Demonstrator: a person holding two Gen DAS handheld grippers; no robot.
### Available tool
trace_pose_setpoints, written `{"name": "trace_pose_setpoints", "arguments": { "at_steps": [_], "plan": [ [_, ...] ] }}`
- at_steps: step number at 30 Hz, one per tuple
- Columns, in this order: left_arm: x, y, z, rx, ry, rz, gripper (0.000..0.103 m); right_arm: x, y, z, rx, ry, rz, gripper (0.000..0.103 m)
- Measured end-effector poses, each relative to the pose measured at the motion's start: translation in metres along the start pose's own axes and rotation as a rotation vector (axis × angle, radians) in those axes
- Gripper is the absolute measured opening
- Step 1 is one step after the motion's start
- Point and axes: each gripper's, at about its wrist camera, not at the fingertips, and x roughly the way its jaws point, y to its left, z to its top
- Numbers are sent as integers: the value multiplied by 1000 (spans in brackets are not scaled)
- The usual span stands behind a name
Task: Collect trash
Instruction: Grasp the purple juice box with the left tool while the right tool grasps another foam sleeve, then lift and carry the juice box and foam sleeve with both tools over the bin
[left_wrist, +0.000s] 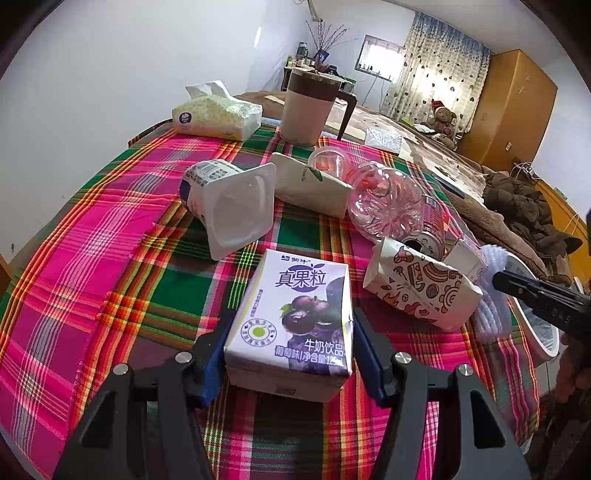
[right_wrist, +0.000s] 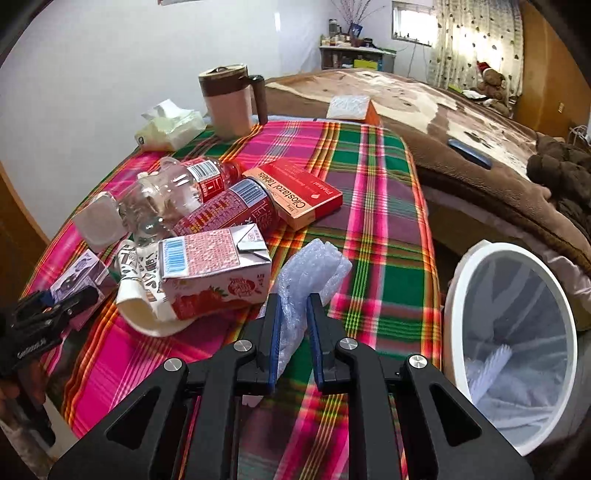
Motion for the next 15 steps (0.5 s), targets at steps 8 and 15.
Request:
{"name": "trace_pose_setpoints", "arguments": {
  "at_steps": [8,15],
  "plan": [
    [5,3,1,-2,1,8,62,18,-5,-19,141,22,44,71],
    [9,3,-1,-10,7,14,62,11,3,-33,163,-46,-35,62]
  ]
}}
